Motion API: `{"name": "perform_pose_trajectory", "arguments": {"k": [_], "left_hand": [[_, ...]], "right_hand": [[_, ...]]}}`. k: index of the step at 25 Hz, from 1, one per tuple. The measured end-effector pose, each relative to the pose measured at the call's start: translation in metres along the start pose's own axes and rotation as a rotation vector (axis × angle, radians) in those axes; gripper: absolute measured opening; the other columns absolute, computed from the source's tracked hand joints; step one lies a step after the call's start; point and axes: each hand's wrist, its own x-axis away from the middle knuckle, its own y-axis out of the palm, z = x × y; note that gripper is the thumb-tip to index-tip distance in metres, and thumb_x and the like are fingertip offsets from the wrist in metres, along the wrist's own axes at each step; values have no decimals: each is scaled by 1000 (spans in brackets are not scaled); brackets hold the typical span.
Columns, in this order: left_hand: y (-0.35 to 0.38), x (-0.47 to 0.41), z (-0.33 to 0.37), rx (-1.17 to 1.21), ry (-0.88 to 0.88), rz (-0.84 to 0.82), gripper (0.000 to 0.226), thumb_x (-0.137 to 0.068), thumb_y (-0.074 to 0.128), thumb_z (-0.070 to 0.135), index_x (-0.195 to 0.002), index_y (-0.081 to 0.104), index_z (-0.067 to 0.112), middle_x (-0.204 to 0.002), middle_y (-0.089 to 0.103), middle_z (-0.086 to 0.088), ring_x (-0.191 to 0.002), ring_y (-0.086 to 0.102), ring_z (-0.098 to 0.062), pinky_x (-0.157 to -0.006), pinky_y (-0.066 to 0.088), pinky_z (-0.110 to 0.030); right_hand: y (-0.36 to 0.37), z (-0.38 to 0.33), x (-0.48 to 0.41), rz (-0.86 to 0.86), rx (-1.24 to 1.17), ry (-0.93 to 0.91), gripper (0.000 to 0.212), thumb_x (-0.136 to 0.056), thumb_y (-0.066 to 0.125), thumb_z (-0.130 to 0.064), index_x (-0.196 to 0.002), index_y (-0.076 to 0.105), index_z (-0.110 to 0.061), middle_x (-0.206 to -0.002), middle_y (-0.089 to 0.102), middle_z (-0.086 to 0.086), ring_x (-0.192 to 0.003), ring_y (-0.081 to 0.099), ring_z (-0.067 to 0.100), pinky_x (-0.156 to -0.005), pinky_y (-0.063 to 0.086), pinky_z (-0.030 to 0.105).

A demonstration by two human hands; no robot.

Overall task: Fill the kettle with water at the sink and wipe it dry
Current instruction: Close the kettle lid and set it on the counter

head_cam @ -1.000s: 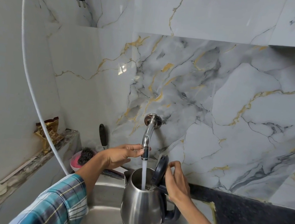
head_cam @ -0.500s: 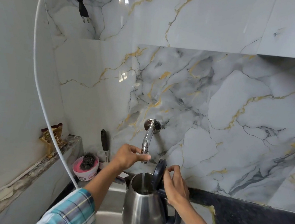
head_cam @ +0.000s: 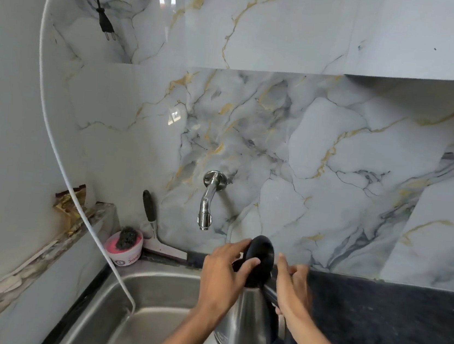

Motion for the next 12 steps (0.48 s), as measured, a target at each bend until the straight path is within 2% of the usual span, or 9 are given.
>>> {"name": "perform_pose_trajectory", "arguments": {"k": [3,7,10,12], "left_hand": [[-2,-17,8,-37,48,54,32,-85,66,46,-113,68,30,-110,73,8,-105,62,-14,-89,48,-30],[11,-23,19,-137,55,-66,37,-89,60,46,-115,71,22,-138,58,-3,-126,52,-21,-103,41,-36],[22,-8,35,-180,121,-122,33,-94,54,40,-111,72,17,-133,62,-5,-121,57,-24,-97,45,-34],[36,4,50,-200,126,-181,36,-98,47,36,-117,68,15,-130,64,-6,-118,59,-25,-97,46,-36]], "right_hand": [[-17,-7,-6,47,-148,0,39,-86,59,-56,-95,43,-22,-87,65,11,-65,64,29,-48,57,39],[-43,3,-1,90,-320,43,47,-79,73,-52,-100,41,-24,-89,63,12,-63,65,31,-46,48,32],[-59,20,19,164,-395,62,50,-79,75,-52,-99,40,-22,-87,63,10,-63,65,29,-43,48,30],[-70,32,34,210,-414,58,48,-80,74,-54,-93,39,-24,-83,61,8,-58,60,24,-44,50,33]]}}
